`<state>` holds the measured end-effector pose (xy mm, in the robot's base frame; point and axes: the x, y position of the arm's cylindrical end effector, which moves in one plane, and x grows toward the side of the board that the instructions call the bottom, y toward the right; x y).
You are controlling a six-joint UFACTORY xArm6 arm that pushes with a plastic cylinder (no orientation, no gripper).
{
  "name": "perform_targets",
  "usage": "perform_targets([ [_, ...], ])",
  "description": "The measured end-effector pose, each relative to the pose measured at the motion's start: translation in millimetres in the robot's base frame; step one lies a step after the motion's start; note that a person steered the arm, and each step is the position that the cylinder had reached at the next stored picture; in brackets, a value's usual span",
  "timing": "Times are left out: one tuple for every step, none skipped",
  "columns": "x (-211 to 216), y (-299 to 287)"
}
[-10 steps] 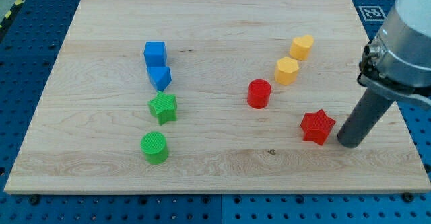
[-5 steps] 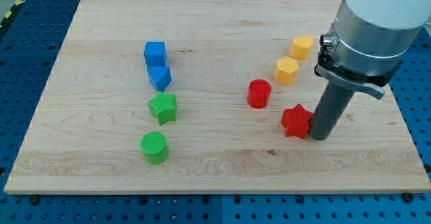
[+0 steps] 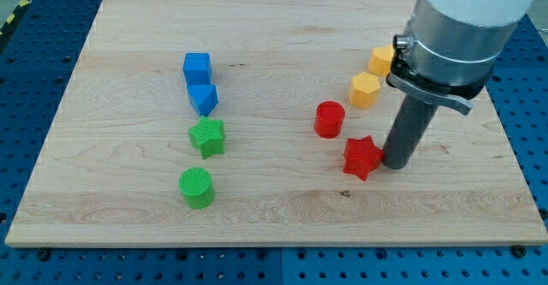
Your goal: Move the red star vertically down to the yellow hexagon
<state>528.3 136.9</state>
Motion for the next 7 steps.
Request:
perform_targets([
  [-1, -7],
  [-27, -5],
  [-62, -5],
  [-81, -5],
  [-92, -5],
  [-92, -2],
  [-92, 40],
])
